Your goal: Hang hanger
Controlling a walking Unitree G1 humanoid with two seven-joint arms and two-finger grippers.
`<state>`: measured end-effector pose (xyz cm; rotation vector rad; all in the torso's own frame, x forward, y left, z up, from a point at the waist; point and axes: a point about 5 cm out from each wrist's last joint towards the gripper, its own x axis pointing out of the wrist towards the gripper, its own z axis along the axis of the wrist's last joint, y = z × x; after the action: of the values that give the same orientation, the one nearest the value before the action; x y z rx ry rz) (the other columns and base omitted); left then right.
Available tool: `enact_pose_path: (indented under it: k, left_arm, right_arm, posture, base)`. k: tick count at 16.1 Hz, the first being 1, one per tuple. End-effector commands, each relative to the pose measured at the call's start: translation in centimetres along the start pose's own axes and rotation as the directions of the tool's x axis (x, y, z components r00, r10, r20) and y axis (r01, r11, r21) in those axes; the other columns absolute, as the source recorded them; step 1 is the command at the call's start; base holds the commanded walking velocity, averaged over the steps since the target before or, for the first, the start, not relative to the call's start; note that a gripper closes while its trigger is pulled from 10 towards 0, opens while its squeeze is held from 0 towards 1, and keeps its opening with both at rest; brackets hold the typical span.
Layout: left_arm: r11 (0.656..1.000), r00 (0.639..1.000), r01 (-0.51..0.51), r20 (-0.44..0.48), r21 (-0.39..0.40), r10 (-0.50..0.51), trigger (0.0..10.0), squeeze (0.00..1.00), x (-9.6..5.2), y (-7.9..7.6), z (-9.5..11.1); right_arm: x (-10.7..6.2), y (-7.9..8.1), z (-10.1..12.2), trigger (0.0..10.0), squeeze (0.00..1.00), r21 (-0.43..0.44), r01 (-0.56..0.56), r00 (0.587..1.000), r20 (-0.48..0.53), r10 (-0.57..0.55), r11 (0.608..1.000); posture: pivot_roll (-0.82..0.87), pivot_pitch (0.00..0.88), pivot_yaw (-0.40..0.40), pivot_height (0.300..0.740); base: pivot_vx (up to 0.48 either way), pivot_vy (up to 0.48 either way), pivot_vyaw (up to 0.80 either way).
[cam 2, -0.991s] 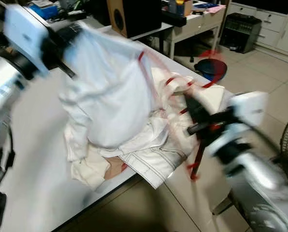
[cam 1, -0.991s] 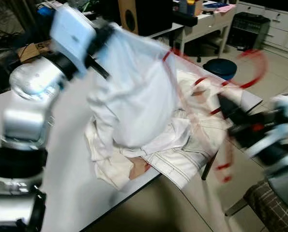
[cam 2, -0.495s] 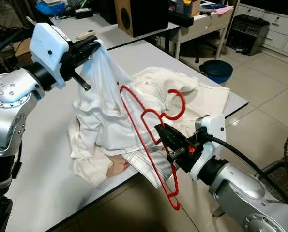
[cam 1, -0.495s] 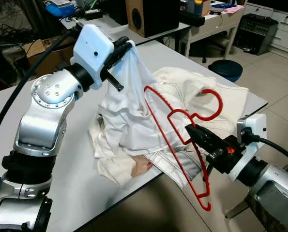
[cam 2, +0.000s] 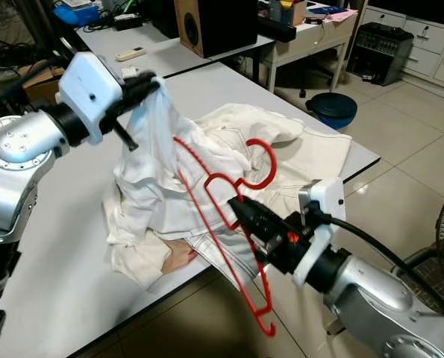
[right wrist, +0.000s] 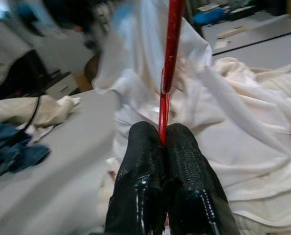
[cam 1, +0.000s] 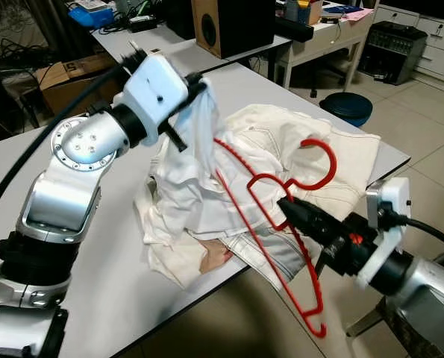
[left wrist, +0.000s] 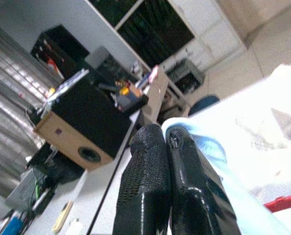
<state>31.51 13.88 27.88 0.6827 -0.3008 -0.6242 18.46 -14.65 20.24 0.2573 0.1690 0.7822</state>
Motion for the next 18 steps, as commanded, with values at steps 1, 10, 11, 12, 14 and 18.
enact_pose_path:
  k: [1, 10, 11, 12, 14, 18]
  left_arm:
    - [1.000, 0.998, 0.008, -0.060, 0.020, -0.007, 0.0, 0.00, -0.2, -0.2, -1.0]
    - [0.967, 0.971, 0.171, 0.201, -0.187, -0.133, 0.0, 0.00, -0.5, -1.9, 2.5]
    - [0.969, 0.973, 0.168, 0.187, -0.182, -0.134, 0.0, 0.00, -0.6, -1.8, 2.3]
    - [0.963, 0.970, 0.188, 0.193, -0.193, -0.150, 0.0, 0.00, -0.6, -2.0, 2.3]
    - [0.945, 0.957, 0.249, 0.203, -0.213, -0.207, 0.0, 0.00, -0.6, -2.9, 2.5]
    - [0.945, 0.966, 0.247, 0.135, -0.213, -0.222, 0.0, 0.00, 0.6, -4.5, 1.4]
  right_arm:
    - [-0.3, 0.6, 0.5, 10.0, 0.00, -0.016, -0.039, 0.999, 0.020, 0.039, 0.999]
    - [0.4, -2.9, 0.0, 10.0, 0.00, 0.062, 0.195, 0.980, 0.012, -0.196, 0.979]
    - [0.5, -3.1, 0.3, 10.0, 0.00, 0.081, 0.211, 0.976, 0.035, -0.215, 0.974]
    - [0.7, -3.3, 0.8, 10.0, 0.00, 0.141, 0.217, 0.969, 0.091, -0.231, 0.966]
    - [1.1, -3.6, 1.6, 10.0, 0.00, 0.225, 0.199, 0.956, 0.169, -0.240, 0.954]
    - [3.2, -3.9, 3.1, 10.0, 0.00, 0.407, 0.086, 0.938, 0.275, -0.212, 0.909]
  posture:
    - [-0.14, 0.000, 0.099, 0.740]
    - [-0.14, 0.000, 0.088, 0.740]
    - [-0.14, 0.000, 0.088, 0.740]
    - [-0.14, 0.000, 0.090, 0.740]
    - [-0.14, 0.000, 0.090, 0.740]
    - [-0.15, 0.000, 0.094, 0.740]
  base:
    - [0.000, 0.000, 0.00]
    - [0.000, 0.000, 0.00]
    - [0.000, 0.000, 0.00]
    - [0.000, 0.000, 0.00]
    - [0.000, 0.000, 0.00]
    - [0.000, 0.000, 0.00]
